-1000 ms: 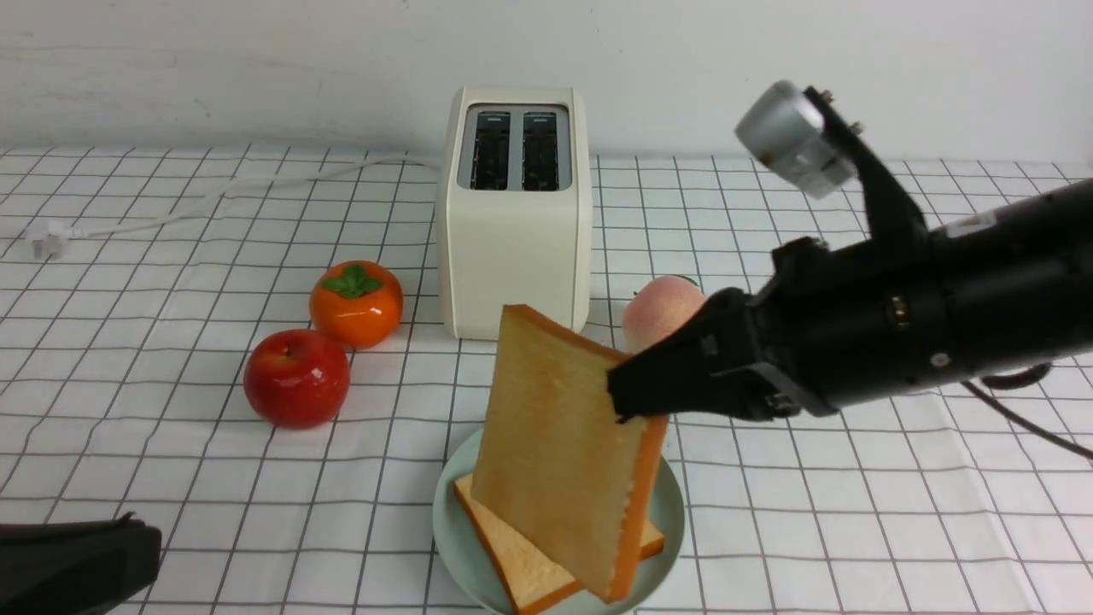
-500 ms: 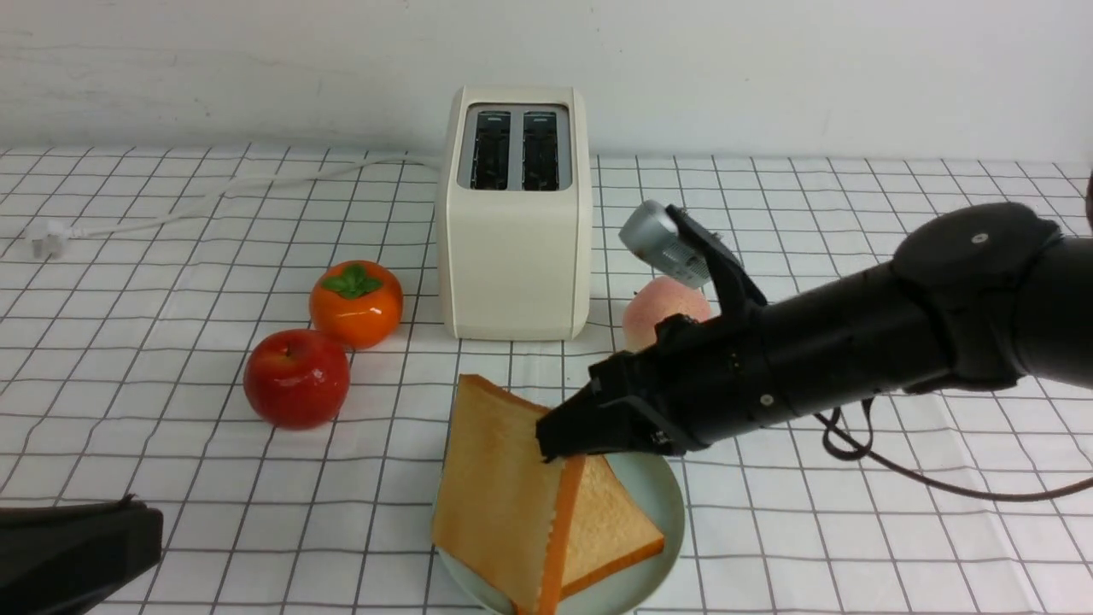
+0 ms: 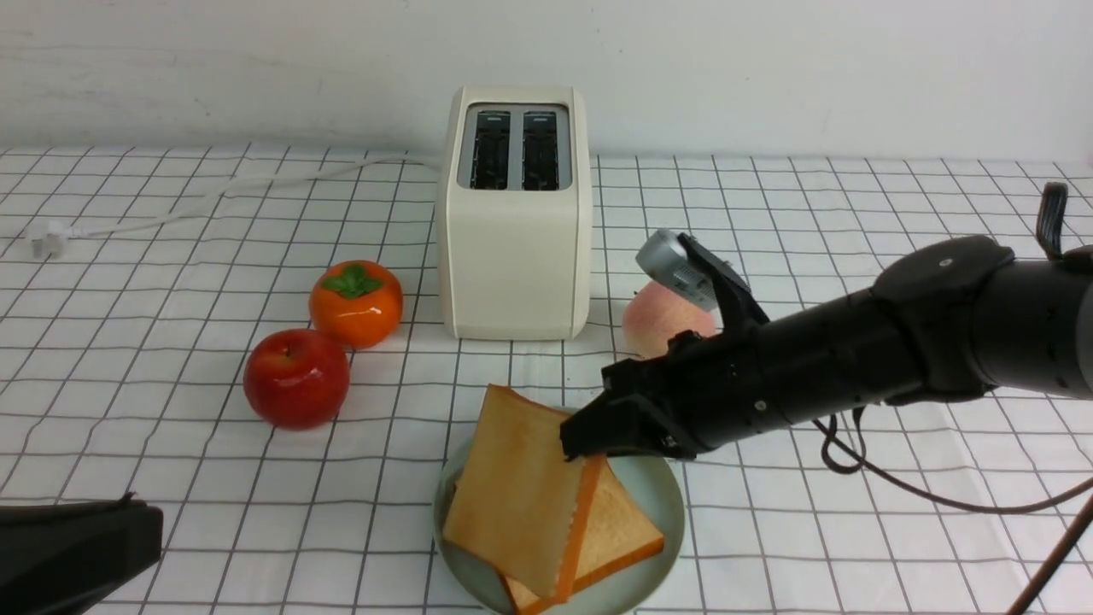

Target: Take toasted bread from bread machine on white checkered table place on plate.

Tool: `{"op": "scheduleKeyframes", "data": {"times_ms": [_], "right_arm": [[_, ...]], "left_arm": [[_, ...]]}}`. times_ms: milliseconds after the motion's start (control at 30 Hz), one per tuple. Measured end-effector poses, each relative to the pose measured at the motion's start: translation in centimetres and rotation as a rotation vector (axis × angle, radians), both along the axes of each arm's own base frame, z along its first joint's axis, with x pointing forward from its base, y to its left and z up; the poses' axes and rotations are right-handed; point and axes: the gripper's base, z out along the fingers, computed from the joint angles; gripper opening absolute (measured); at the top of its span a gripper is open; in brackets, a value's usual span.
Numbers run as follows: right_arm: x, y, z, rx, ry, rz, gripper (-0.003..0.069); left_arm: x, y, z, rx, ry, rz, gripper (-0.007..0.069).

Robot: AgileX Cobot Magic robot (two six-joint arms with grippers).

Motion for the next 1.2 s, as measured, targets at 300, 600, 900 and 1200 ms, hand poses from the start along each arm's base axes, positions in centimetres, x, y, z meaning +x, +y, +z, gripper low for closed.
{"op": "scheduleKeyframes", "data": {"times_ms": [300, 600, 900, 1200], "right_arm": [[1.5, -3.5, -0.3, -0.162, -0.098, -0.051, 0.0506], [-3.3, -10.0, 8.3, -0.259, 0.031, -0.060, 0.0356], [-14.2, -14.2, 15.8, -0.546, -0.155, -0.162, -0.0015], [-26.0, -16.3, 14.9, -0.494, -0.460, -0.303, -0.0016]], "left_arm": [[0.0, 0.0, 0.0, 0.000, -0.001, 0.000, -0.0013], [-0.2, 0.2, 0.4, -0.016, -0.044, 0.015, -0.0013], [-4.3, 1.9, 0.2, -0.095, -0.236, 0.079, -0.0013], [-5.5, 2.9, -4.4, -0.255, -0.375, 0.168, -0.0013]]}}
